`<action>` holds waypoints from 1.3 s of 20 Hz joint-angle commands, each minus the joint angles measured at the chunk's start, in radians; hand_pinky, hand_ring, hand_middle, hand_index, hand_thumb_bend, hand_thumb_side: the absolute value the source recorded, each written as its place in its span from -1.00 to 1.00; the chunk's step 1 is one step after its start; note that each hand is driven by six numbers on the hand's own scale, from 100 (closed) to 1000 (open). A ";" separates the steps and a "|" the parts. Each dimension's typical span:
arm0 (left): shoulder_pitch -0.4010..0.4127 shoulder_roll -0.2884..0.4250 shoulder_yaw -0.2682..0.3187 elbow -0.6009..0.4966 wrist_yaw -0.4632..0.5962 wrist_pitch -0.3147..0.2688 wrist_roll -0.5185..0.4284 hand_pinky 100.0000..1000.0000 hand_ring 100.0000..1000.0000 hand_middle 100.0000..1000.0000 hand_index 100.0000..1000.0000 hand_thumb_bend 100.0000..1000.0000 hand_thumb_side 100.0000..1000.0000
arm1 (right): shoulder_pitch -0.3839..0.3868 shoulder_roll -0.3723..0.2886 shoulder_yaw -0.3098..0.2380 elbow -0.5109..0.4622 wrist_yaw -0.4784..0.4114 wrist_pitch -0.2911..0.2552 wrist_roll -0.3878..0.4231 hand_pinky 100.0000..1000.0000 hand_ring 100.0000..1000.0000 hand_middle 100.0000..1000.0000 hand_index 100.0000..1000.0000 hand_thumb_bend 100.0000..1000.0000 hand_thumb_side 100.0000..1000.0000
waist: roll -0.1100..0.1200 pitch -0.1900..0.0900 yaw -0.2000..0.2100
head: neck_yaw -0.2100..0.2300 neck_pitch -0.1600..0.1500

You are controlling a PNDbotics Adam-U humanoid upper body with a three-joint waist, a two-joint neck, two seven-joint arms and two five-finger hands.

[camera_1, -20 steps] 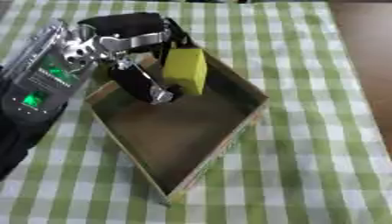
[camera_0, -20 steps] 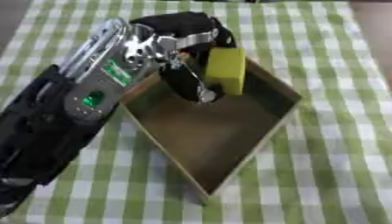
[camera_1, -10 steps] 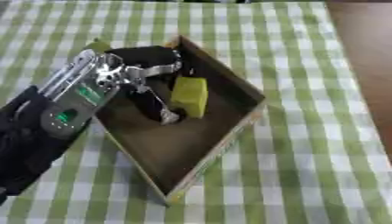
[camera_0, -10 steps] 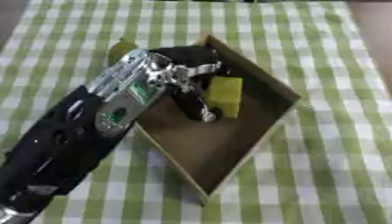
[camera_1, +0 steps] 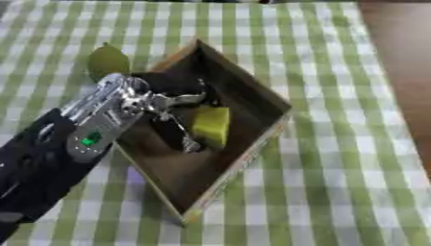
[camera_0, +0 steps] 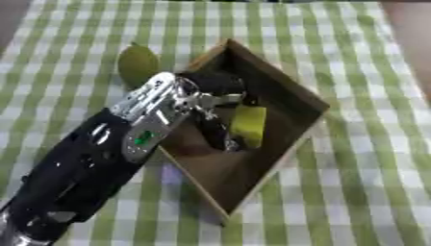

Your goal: Pick up objects on the table and place them in the box.

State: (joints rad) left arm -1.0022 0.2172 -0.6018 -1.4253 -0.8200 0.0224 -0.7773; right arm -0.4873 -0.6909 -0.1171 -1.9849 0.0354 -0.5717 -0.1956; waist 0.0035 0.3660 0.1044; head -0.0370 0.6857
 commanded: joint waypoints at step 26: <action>0.039 0.340 0.334 -0.358 0.219 0.207 0.082 0.57 0.66 0.56 0.80 -0.09 -0.41 | 0.014 -0.041 -0.029 -0.015 0.018 0.007 -0.041 0.77 0.22 0.16 0.63 -1.00 -0.24 | -0.006 -0.039 0.020 | -0.033 -0.014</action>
State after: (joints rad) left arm -0.9511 0.5067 -0.2969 -1.7778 -0.6197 0.2168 -0.6976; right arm -0.4653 -0.6930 -0.1341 -1.9849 0.0447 -0.5656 -0.2308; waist -0.0024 0.3542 0.1242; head -0.0651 0.6829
